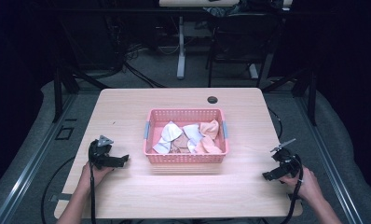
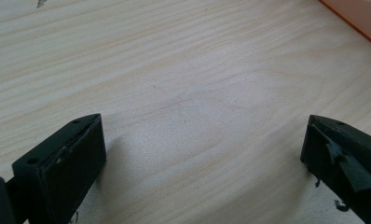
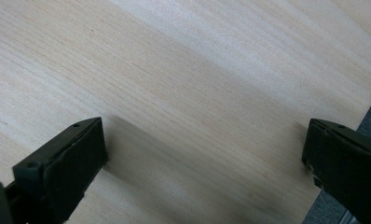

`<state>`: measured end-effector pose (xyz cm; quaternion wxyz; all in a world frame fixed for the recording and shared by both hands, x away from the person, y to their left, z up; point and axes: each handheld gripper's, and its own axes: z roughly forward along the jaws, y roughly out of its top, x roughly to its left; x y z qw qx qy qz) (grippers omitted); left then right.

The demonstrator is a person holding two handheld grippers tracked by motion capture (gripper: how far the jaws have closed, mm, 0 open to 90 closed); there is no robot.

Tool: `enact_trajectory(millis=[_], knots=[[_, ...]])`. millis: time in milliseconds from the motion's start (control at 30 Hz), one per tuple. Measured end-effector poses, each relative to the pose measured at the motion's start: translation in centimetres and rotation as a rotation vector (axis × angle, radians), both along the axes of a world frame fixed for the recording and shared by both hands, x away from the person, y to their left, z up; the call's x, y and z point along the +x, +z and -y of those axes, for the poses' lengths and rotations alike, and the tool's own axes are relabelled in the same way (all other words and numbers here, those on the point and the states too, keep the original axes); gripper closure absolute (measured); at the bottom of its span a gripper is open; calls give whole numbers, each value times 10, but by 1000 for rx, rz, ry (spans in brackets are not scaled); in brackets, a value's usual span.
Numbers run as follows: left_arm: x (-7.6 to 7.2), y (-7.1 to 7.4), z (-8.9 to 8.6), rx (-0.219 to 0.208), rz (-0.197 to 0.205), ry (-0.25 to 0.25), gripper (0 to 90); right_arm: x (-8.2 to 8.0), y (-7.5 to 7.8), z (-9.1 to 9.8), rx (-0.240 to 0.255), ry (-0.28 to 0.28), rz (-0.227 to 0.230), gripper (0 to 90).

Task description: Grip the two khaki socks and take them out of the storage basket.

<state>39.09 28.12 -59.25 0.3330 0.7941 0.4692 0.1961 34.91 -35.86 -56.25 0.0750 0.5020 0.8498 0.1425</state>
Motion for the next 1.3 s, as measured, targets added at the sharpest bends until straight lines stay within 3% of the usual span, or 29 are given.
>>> enact_trajectory(millis=[233, 333, 400, 500, 900, 967, 1033, 1133, 1300], knots=[[0, 0, 0, -1, -1, 1, 0, 0, -1, -2, -9, -14, 6, 0], [0, 0, 0, -3, -2, -1, 0, 1, 3, -8, -72, 29, 1, 0], [0, 0, 0, -3, -2, -1, 0, 0, 4, -10, -76, 43, -5, 0], [0, 0, 0, -2, -1, -1, 0, 0, 7, -10, -62, 40, -21, 0], [1, 0, 0, 0, 1, -4, 0, -2, 30, -21, -25, 64, 18, 0], [1, 0, 0, 0, 1, -4, 0, -2, 34, -21, -26, 61, 30, 0], [1, 0, 0, 0, 0, -4, 0, -2, 42, -24, 6, 56, 47, 0], [1, 0, 0, 0, -1, -4, 0, -2, 46, -26, -2, 54, 57, 0], [1, 0, 0, 1, 1, -4, 0, 1, 66, -31, 33, 65, 96, 0]])
